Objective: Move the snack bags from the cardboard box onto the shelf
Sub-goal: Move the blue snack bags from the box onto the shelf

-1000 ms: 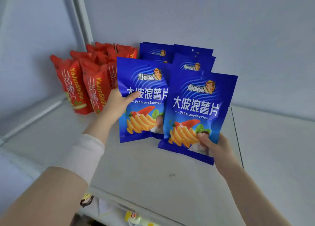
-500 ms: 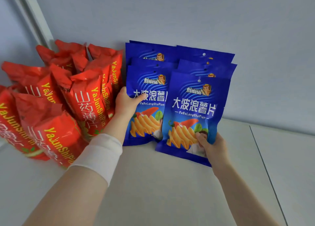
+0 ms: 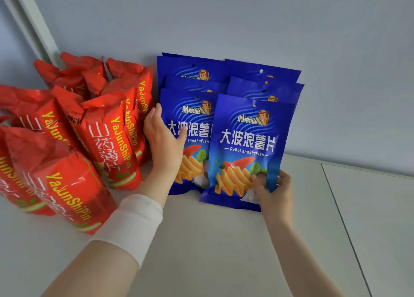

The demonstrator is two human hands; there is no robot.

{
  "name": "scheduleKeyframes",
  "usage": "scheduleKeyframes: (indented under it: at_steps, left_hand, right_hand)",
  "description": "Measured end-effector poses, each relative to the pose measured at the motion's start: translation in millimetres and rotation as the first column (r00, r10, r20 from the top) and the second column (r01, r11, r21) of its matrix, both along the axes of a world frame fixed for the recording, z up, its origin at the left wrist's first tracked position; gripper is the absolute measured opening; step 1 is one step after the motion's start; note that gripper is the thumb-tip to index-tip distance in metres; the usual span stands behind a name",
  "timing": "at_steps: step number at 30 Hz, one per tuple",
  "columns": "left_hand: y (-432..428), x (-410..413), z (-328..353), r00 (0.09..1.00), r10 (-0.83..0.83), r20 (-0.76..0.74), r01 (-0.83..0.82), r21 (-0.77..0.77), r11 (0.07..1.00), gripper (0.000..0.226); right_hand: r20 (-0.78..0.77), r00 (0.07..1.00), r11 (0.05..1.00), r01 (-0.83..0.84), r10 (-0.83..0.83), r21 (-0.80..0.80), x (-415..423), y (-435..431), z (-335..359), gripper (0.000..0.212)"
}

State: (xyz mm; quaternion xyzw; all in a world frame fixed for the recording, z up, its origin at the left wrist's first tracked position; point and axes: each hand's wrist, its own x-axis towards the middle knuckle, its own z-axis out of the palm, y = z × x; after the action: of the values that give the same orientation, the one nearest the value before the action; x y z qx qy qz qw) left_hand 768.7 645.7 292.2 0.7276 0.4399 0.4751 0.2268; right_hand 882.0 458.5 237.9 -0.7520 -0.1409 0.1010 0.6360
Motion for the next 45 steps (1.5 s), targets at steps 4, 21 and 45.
scheduleKeyframes:
  at_steps: [4, 21, 45]
  left_hand:
    - [-15, -1, 9, 0.984, -0.034, -0.177, 0.055, 0.116, 0.992, 0.064]
    - [-241, -203, 8, 0.402, 0.114, -0.908, 0.031, 0.138, 0.99, 0.041]
    - [-512, -765, -204, 0.398, -0.027, -0.917, -0.79, -0.358, 0.497, 0.044]
  right_hand:
    - [0.044, 0.998, 0.993, 0.044, -0.039, -0.112, -2, -2, 3, 0.049]
    - [0.511, 0.377, 0.609, -0.211, 0.772, -0.765, -168, -135, 29, 0.058]
    - [-0.058, -0.596, -0.124, -0.07, 0.801, -0.99, -663, -227, -167, 0.058]
